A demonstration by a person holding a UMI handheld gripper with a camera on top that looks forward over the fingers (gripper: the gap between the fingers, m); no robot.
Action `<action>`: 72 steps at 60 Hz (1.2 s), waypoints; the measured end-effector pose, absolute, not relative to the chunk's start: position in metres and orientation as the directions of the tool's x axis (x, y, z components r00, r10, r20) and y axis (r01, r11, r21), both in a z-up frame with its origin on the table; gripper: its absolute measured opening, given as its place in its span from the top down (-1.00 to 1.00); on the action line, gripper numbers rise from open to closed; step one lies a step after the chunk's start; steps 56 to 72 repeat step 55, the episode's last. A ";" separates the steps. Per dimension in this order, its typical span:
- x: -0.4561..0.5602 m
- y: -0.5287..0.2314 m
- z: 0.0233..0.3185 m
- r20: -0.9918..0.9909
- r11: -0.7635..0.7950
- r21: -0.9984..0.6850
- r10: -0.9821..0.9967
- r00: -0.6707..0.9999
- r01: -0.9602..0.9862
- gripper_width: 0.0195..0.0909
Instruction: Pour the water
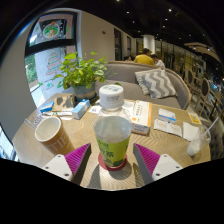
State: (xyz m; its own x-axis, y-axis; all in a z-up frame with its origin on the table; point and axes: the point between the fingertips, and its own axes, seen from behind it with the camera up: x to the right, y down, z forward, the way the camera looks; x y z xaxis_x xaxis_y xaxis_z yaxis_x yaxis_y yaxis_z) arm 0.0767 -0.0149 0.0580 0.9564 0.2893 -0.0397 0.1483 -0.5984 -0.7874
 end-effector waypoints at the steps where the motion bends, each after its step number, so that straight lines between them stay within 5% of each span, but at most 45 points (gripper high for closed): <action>1: 0.077 -0.019 0.062 -0.039 -0.599 -0.787 0.284 0.958 0.145 -0.86; 27: 0.071 -0.194 0.163 0.038 -0.680 -0.728 0.077 0.996 0.080 -0.84; 72: 0.066 -0.250 0.193 0.049 -0.638 -0.768 0.030 0.998 0.057 -0.84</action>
